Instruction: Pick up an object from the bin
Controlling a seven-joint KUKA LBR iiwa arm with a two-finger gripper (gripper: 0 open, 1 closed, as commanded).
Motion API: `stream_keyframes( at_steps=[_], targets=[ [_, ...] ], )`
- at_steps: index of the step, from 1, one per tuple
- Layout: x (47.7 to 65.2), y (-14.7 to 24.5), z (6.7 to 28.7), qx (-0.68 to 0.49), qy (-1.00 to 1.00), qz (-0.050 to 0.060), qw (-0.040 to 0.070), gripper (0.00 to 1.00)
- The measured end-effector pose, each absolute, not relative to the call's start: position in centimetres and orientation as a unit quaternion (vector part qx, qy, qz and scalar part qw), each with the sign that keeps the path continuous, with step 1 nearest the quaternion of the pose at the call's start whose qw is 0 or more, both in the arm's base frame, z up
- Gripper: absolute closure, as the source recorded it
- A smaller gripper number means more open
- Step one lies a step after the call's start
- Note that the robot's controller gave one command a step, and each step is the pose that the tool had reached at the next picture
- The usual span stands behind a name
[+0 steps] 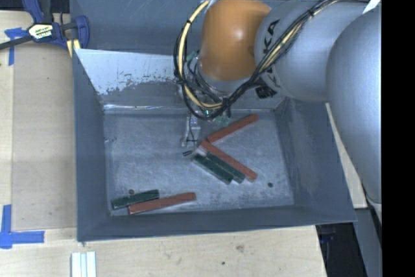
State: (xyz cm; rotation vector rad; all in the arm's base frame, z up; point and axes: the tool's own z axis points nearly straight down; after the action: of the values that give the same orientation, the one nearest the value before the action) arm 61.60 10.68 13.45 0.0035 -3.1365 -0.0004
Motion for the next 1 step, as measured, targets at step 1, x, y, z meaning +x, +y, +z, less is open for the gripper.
stream_keyframes(
  at_steps=[1],
  targets=[
    [61.81,10.65,13.93,0.0,-1.0,-0.001,-0.002,0.0]
  ],
)
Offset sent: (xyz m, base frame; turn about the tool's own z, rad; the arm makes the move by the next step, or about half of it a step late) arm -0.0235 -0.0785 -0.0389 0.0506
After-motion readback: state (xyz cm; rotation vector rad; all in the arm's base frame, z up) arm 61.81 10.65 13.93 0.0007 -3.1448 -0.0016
